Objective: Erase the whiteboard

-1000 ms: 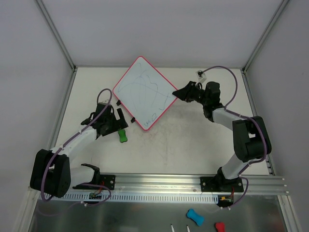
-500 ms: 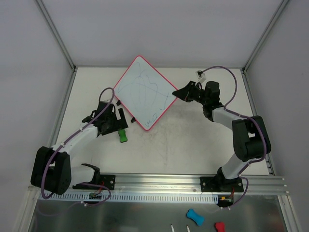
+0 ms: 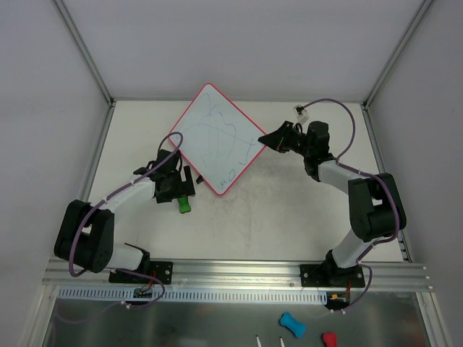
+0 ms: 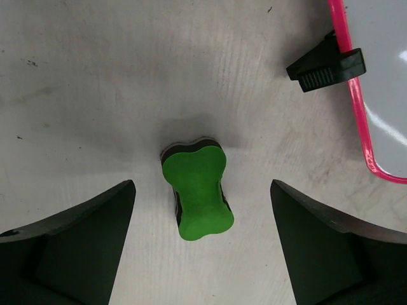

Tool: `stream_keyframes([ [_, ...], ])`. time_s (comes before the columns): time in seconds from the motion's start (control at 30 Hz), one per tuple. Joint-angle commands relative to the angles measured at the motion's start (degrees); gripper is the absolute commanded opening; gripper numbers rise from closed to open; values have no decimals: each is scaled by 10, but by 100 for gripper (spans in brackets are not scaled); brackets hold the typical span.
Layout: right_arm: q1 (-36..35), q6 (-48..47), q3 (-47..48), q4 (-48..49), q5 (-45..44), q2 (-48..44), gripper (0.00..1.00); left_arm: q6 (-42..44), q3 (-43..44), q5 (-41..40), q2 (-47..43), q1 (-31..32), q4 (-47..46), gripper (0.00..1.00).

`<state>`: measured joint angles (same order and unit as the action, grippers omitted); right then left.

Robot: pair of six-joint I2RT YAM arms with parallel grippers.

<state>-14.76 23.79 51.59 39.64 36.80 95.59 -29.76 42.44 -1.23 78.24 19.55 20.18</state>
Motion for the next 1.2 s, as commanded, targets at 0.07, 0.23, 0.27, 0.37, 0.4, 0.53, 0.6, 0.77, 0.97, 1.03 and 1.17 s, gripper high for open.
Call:
stream_keyframes([
  [0.07, 0, -29, 11, 4, -8, -8, 0, -27, 9, -24, 3, 8, 36, 85],
  [0.23, 0, -30, 11, 4, -8, -8, 0, -61, -8, -47, -13, 11, 39, 74],
  [0.27, 0, -30, 11, 4, -8, -7, 0, -68, -9, -50, -16, 12, 39, 69],
  [0.37, 0, -30, 11, 4, -8, -7, 0, -77, -10, -51, -20, 12, 39, 60],
  [0.4, -1, -31, 11, 4, -7, -7, 0, -78, -10, -50, -19, 13, 40, 60],
  [0.53, 0, -31, 11, 4, -7, -5, 0, -83, -6, -50, -7, 16, 39, 57],
  [0.6, 0, -31, 11, 4, -7, -6, 0, -86, -3, -51, -1, 21, 39, 56],
  [0.77, 0, -32, 13, 4, -7, -3, 0, -90, 5, -54, 18, 32, 39, 57],
  [0.97, 0, -33, 13, 4, -6, -1, 0, -91, 13, -61, 32, 41, 39, 57],
  [1.03, 1, -33, 12, 4, -7, -2, 0, -92, 13, -62, 37, 42, 39, 56],
  [1.17, 1, -35, 13, 4, -7, -1, 0, -92, 16, -64, 40, 44, 39, 50],
])
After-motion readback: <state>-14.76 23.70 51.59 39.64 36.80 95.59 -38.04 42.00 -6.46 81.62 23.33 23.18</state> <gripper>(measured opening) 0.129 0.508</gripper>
